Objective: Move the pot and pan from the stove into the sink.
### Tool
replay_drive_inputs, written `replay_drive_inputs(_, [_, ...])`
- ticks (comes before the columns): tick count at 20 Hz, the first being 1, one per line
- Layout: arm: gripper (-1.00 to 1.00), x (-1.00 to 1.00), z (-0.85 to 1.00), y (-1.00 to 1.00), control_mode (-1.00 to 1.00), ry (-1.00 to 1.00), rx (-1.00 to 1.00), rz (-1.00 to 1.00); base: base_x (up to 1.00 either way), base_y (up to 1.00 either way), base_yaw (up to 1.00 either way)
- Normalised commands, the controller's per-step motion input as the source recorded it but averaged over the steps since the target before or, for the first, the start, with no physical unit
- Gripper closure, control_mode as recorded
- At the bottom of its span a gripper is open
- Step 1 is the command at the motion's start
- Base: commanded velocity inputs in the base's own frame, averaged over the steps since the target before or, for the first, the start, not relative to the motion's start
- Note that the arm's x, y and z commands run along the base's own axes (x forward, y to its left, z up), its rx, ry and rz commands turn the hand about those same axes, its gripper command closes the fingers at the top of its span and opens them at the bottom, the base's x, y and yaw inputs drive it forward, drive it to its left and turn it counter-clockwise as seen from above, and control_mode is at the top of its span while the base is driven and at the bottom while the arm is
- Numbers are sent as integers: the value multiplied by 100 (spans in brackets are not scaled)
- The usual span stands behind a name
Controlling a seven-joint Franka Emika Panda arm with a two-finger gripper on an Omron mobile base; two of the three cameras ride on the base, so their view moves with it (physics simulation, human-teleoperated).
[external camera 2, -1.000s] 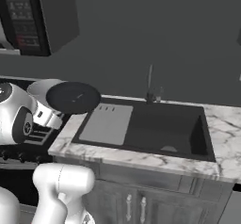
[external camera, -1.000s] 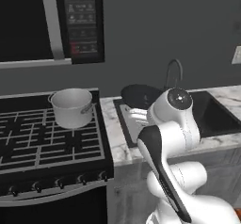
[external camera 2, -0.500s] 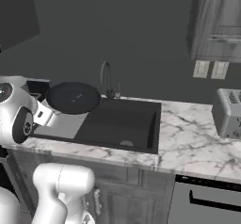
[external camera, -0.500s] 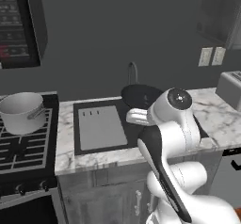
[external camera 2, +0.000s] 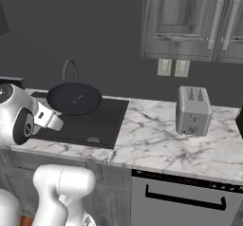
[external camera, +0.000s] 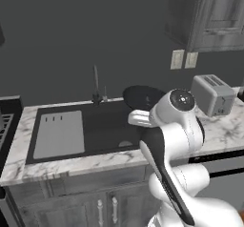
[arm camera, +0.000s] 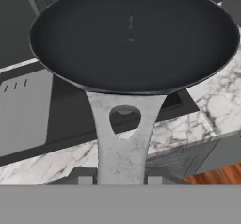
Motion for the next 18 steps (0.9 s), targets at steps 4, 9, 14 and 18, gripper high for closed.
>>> replay_drive_inputs(4, [100,0,0,0,100,0,0,0,0,-16,0])
replay_drive_inputs(9, [100,13,0,0,-100,1,0,0,0,0,0])
replay_drive_inputs(14, [100,38,-3,0,-100,5,0,0,0,0,0])
replay_drive_inputs(18, [100,29,-11,0,-100,8,-4,1,0,0,0])
